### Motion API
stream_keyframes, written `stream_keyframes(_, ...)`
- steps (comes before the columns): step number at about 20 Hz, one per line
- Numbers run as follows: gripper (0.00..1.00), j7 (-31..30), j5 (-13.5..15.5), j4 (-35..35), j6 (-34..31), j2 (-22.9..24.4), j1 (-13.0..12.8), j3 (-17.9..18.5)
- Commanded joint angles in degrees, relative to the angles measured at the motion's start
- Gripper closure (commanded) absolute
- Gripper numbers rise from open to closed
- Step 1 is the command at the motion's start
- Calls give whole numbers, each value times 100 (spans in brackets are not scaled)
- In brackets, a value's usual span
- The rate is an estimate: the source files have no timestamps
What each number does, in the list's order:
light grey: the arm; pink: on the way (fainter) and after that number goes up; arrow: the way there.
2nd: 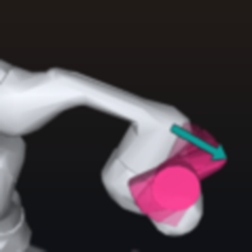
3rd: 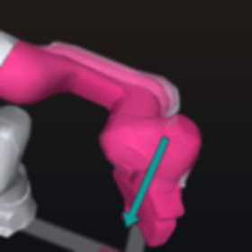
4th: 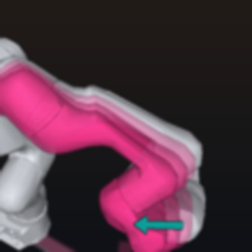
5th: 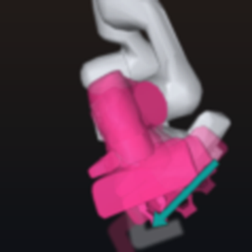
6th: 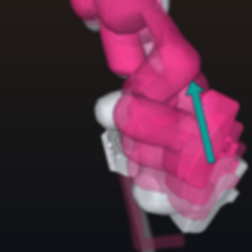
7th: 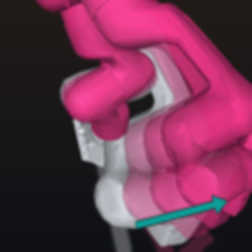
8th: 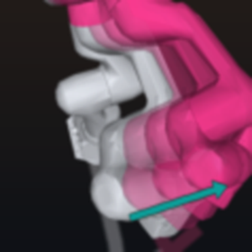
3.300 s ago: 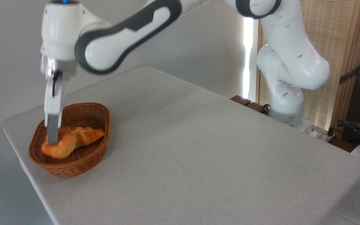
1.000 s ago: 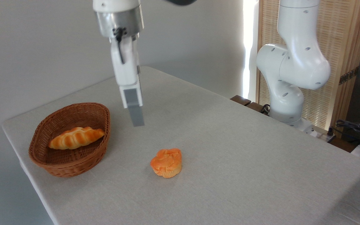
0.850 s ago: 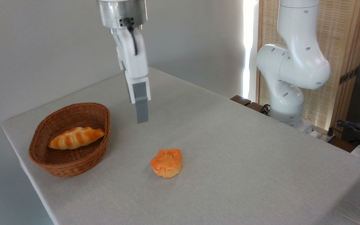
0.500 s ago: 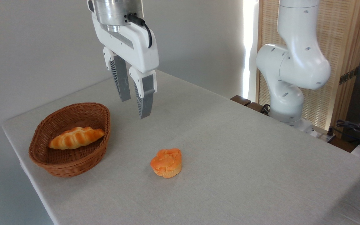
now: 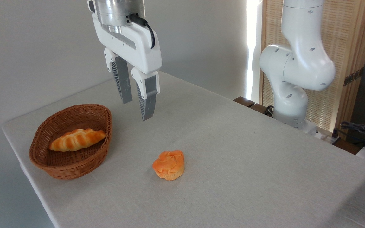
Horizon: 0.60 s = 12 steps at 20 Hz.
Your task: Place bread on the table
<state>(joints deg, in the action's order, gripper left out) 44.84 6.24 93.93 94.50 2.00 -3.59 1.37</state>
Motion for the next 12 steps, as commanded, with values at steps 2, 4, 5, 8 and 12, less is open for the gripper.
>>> stream_keyframes(2, 0, 7, -61, -138, -116, -50, 69, -14)
stream_keyframes(4, 0, 7, -61, -129, -134, -50, 122, -14)
stream_keyframes(5, 0, -1, -61, -129, -134, -50, 139, -14)
stream_keyframes(8, 0, -10, -157, -138, -143, -59, 140, -22)
stream_keyframes(12, 0, -28, -913, -129, -169, -85, 140, -295)
